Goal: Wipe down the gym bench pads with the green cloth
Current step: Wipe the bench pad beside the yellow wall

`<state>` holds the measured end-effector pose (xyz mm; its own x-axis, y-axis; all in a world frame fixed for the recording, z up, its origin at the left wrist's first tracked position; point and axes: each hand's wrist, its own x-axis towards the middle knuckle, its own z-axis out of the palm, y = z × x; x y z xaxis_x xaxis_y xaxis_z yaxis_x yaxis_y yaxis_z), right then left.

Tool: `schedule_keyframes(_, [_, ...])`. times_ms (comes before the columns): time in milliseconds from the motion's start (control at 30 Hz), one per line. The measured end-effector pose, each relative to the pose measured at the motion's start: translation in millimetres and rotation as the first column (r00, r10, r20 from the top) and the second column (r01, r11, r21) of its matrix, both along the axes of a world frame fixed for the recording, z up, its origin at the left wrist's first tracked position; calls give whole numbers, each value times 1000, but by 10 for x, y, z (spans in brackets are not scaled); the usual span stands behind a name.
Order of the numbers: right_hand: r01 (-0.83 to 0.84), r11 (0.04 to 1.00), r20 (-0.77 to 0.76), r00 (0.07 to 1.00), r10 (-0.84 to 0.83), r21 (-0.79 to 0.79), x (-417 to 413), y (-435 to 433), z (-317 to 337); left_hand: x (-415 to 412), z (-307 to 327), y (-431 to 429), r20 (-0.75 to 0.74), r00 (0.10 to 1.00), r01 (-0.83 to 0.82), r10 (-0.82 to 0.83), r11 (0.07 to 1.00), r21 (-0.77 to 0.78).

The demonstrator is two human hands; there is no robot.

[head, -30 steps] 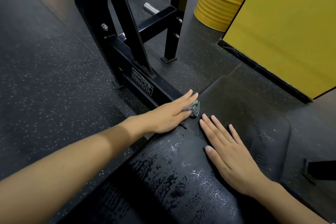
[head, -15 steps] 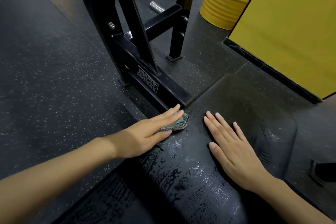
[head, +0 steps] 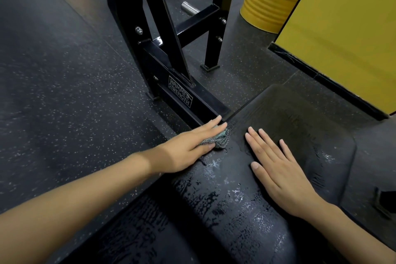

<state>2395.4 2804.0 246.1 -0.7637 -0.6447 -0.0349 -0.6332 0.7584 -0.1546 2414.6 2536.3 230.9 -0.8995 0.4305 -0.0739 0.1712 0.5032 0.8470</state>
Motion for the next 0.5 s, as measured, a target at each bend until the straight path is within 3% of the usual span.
schedule_keyframes(500, [16,999,41,999,-18,27,3,-24,32,72,2,-31,14,999,-45,45,999,17])
